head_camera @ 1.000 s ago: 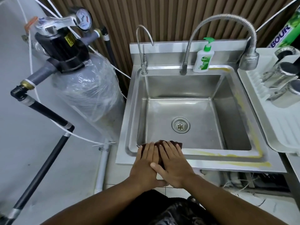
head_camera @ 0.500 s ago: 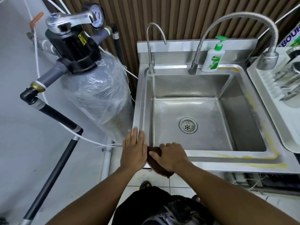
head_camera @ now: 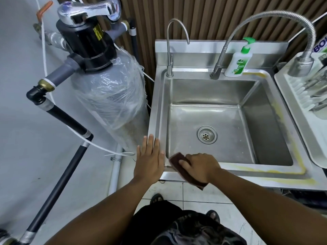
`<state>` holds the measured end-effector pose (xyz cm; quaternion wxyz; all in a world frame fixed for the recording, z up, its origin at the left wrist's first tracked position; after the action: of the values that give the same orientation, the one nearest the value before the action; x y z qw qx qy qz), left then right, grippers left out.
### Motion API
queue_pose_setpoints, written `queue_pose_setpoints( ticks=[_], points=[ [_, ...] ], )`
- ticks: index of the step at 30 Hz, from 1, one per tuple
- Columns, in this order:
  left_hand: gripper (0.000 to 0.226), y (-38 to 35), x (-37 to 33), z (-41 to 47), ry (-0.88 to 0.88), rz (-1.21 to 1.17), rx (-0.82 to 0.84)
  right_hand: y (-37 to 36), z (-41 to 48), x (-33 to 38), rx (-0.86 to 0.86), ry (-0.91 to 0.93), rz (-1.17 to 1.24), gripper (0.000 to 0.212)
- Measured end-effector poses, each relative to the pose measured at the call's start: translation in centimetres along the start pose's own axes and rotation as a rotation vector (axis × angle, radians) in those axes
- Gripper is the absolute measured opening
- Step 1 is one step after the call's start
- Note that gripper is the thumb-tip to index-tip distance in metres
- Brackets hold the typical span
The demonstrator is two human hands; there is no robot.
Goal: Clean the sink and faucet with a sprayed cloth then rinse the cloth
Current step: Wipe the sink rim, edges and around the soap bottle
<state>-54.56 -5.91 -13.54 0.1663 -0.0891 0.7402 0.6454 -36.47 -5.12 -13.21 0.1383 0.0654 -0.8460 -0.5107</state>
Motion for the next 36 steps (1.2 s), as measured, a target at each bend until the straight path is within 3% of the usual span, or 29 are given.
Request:
queue_pose_setpoints(
  ticks=[4,7,12,18,22,24,27,32,36],
  points=[
    [0.075,0.0,0.0,0.0,0.010,0.018,0.001,-0.1,1.9,-0.2,0.099,-0.171,0.033,0.067],
    [0.076,0.0,-0.1,0.1,0.001,0.008,-0.005,-0.4,2.5,2.6,0.111,-0.136,0.074,0.064],
    [0.076,0.2,-0.3,-0.1,-0.013,0.019,-0.010,0.1,0.0,3.1,-0.131,0.057,-0.001,0.054],
    [0.074,0.1,-0.6,-0.1,-0.028,0.138,-0.045,-1.5,-3.7,1.0,-0.313,0.123,-0.046,0.072],
    [0.064,0.2,-5.2,-0.7,-0.294,0.115,-0.103,-1.9,-5.6,0.6,-0.301,0.129,0.065,0.080],
    [0.061,-0.4,-8.9,-1.0,-0.458,0.027,-0.064,-1.9,-6.6,-0.1,-0.274,0.156,0.190,0.077],
    [0.060,-3.3,-13.1,-1.3,-0.625,0.098,0.069,-1.4,-8.3,-2.9,-0.338,0.118,0.292,0.072],
    [0.073,-5.9,-14.5,-1.1,-0.632,0.324,0.218,-2.4,-11.2,-7.6,-0.414,-0.026,0.089,0.067],
    [0.093,-6.1,-15.9,-1.0,-0.683,0.348,0.227,-2.4,-12.0,-7.7,-0.369,0.046,0.008,0.062]
  ],
)
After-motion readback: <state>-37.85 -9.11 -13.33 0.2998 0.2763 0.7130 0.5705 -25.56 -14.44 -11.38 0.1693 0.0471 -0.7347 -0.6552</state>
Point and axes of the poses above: each hand's wrist, its own z-axis towards the middle knuckle, its own y-axis out of the back of the hand, x = y × z, the point moved 8 cm from there along z, towards the middle knuckle, and after that the axes turned 3 degrees about -y, right-handed, at the moved point
